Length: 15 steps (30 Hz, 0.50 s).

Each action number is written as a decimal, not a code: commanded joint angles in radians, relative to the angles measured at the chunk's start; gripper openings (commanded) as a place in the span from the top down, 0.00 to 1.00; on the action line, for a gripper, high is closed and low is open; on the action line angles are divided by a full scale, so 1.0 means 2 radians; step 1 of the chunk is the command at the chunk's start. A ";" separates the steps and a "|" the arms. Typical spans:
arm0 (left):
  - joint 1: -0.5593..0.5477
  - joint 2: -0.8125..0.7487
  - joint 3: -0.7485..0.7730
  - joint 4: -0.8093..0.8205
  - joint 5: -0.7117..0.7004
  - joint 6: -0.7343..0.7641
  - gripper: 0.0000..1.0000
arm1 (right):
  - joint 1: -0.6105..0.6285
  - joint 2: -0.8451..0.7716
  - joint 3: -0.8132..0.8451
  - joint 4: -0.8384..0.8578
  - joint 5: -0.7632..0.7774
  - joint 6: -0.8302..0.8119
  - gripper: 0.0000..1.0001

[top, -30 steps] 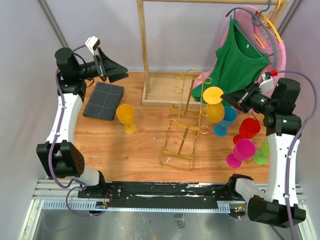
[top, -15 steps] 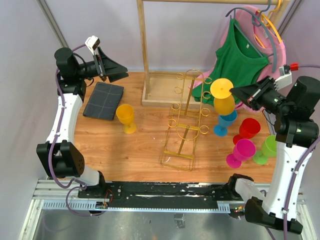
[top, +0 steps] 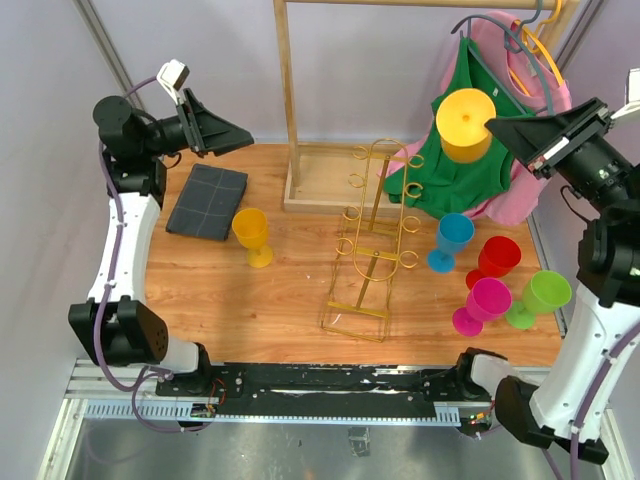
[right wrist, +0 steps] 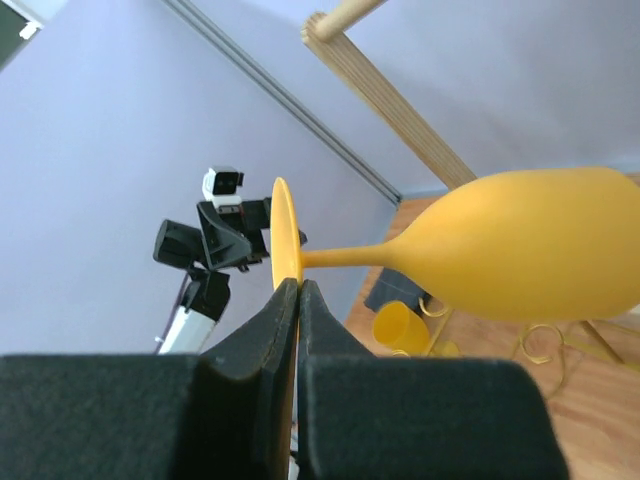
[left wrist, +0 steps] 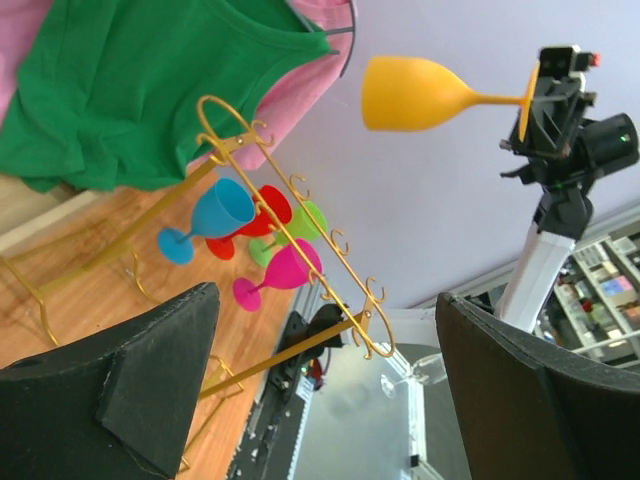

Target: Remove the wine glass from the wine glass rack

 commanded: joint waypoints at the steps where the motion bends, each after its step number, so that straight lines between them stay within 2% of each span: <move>1: 0.000 -0.029 -0.005 0.072 -0.014 -0.029 0.05 | 0.005 0.005 -0.101 0.275 -0.021 0.173 0.99; 2: 0.000 -0.029 -0.008 0.080 -0.017 -0.036 0.05 | 0.018 0.013 -0.107 0.316 -0.013 0.197 0.99; 3: 0.000 -0.028 -0.011 0.090 -0.020 -0.044 0.04 | 0.054 0.027 -0.095 0.321 -0.004 0.191 0.99; 6: 0.000 -0.021 -0.016 0.142 -0.028 -0.088 0.03 | 0.151 0.080 -0.022 0.282 0.034 0.136 0.99; 8: 0.000 -0.014 -0.011 0.176 -0.033 -0.115 0.01 | 0.200 0.110 0.002 0.300 0.050 0.137 0.99; 12: 0.000 0.003 0.011 0.224 -0.039 -0.141 0.01 | 0.261 0.149 0.018 0.353 0.065 0.155 0.99; 15: 0.000 0.014 0.005 0.280 -0.049 -0.165 0.01 | 0.286 0.160 -0.018 0.446 0.068 0.206 0.99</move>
